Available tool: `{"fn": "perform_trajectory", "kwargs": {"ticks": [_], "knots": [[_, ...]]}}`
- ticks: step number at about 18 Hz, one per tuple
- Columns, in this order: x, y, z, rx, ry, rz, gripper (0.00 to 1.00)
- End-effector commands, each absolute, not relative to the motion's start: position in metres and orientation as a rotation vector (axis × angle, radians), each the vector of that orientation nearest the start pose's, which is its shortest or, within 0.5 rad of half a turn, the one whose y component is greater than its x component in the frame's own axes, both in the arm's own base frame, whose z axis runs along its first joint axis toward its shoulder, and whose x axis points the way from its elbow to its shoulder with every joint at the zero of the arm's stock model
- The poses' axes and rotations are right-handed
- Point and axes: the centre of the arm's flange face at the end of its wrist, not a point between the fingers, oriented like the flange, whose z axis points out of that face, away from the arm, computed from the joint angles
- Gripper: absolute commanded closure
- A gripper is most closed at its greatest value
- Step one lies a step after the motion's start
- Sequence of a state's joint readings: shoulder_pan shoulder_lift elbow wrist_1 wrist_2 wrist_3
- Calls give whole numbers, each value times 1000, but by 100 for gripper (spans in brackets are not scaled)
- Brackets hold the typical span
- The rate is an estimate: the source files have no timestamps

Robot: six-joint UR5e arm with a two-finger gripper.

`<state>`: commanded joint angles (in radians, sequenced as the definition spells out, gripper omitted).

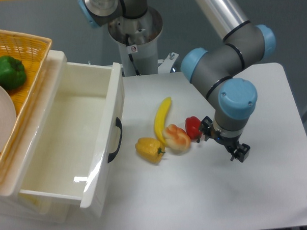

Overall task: Pick up the round bread
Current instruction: 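Move the gripper over the round bread roll beside the banana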

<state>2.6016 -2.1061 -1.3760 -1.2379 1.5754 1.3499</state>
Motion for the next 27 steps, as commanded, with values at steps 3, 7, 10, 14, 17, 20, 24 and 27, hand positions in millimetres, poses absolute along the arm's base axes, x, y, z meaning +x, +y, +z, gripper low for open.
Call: {"fn": "perform_trajectory", "kwargs": {"ticks": [3,7,10,14,17,20,24,27], "knots": [[-519,466,297,-3106,500,-13,0],[-512,466,287,-3098,483,-55,0],[-492,457,272,-3117,464,-118,0],[-469,447,255,-3100,446,-112,0],[-464,449,247,-3085,440,-135,0],[-454,451,233,-3092,430,-181,0],[-445,452,225,-3052,355,-254,0],[-429,448,209,-3049,346,-319,0]]}}
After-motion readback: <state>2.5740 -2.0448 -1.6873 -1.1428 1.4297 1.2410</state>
